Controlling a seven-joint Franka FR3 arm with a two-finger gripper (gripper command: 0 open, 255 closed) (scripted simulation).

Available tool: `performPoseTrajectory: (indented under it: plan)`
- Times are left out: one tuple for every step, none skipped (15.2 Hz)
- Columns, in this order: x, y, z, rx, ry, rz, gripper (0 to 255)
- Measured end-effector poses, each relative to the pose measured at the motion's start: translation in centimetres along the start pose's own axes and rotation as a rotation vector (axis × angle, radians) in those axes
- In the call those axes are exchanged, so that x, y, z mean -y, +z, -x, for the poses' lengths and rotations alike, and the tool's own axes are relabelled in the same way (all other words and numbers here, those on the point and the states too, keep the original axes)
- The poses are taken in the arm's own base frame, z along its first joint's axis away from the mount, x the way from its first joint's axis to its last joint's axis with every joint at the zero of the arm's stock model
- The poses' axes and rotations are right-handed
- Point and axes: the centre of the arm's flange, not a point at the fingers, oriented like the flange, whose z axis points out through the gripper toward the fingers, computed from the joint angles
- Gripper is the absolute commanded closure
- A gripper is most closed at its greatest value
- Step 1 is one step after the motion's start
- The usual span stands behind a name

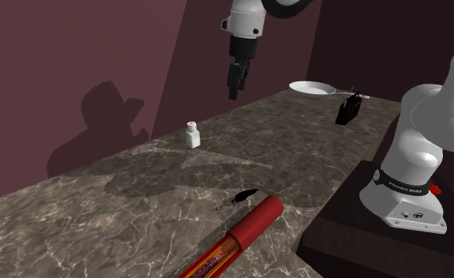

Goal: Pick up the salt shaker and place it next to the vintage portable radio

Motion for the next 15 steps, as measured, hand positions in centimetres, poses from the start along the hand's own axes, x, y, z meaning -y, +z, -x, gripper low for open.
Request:
performPoseTrajectory:
  plan:
    - [0.5, 0.9, -1.2, -0.003, -0.001, -0.001, 0]
    - [0.5, 1.6, -1.9, -0.004, -0.001, -0.001, 0]
    - [0.6, 2.5, -2.8, -0.007, -0.001, -0.002, 0]
    - [0.5, 3.4, -3.8, -0.01, -0.002, -0.002, 0]
    - [0.8, 4.2, -4.9, -0.012, -0.002, -0.003, 0]
    - [1.0, 5.2, -6.0, -0.014, -0.002, -0.003, 0]
    - [1.2, 6.0, -6.7, -0.016, -0.003, -0.004, 0]
    - [1.4, 7.0, -7.7, -0.019, -0.003, -0.004, 0]
    - [1.5, 7.7, -8.8, -0.021, -0.004, -0.005, 0]
    - [1.8, 8.6, -9.9, -0.023, -0.004, -0.005, 0]
    - [2.0, 9.2, -10.9, -0.025, -0.005, -0.006, 0]
    - [2.2, 9.9, -11.6, -0.027, -0.005, -0.006, 0]
    - [2.2, 10.6, -11.9, -0.028, -0.005, -0.007, 0]
    - [2.2, 11.2, -12.1, -0.029, -0.005, -0.007, 0]
    - [2.3, 11.8, -12.3, -0.029, -0.005, -0.007, 0]
